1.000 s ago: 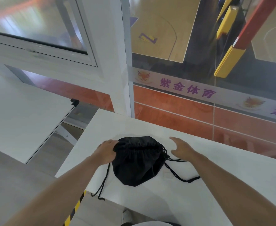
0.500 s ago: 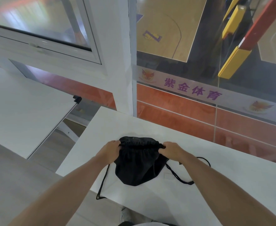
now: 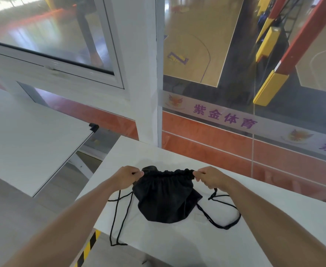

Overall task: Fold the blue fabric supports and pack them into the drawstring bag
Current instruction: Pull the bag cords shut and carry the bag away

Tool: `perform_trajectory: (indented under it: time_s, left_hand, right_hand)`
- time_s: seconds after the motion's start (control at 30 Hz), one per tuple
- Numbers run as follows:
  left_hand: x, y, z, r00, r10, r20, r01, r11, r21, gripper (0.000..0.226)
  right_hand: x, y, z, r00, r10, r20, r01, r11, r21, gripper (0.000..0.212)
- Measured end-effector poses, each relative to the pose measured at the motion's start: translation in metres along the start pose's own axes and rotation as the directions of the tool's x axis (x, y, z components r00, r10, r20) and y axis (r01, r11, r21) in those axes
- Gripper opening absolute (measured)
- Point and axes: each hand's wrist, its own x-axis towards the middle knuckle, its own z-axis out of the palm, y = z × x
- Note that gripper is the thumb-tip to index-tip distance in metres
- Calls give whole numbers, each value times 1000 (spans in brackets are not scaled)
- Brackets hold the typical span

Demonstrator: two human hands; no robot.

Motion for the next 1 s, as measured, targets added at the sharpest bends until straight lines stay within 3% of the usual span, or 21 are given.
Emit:
perform_trajectory:
  time_s: [0.27, 0.43, 0.57, 0.67, 0.73, 0.83, 0.9, 1.0]
  left_hand:
    - [-12, -35, -32, 991, -40, -130, 54, 992, 111, 50]
    - [-7, -44, -33, 963, -96, -253, 150, 967, 207, 49]
    - [-4, -45, -19, 992, -125, -29, 126, 898, 422, 42]
    - [-1, -35, -8, 995, -100, -15, 94, 852, 516, 27]
    - [3, -20, 4, 1000, -9, -12, 13, 909, 417, 43]
    - [5, 12, 30, 978, 179, 102, -201, 941, 273, 66]
    - [6, 32, 50, 954, 269, 133, -299, 879, 371, 75]
    - [14, 41, 74, 962, 250, 113, -272, 819, 506, 83]
  right_hand:
    - [-10, 44, -29, 996, 16, -83, -16, 1000, -2, 41]
    - [-6, 48, -28, 979, -31, -202, -6, 984, -180, 45]
    - [1, 52, -20, 993, 59, -104, -82, 968, -235, 44]
    - [9, 50, -14, 993, 64, -97, -90, 954, -285, 34]
    - [14, 40, -5, 990, 15, -139, -61, 940, -335, 35]
    - [19, 14, 16, 991, -134, -27, 112, 912, -396, 68]
    - [22, -3, 35, 971, -228, 76, 237, 857, -458, 75]
    - [30, -17, 63, 954, -276, 117, 296, 799, -523, 58]
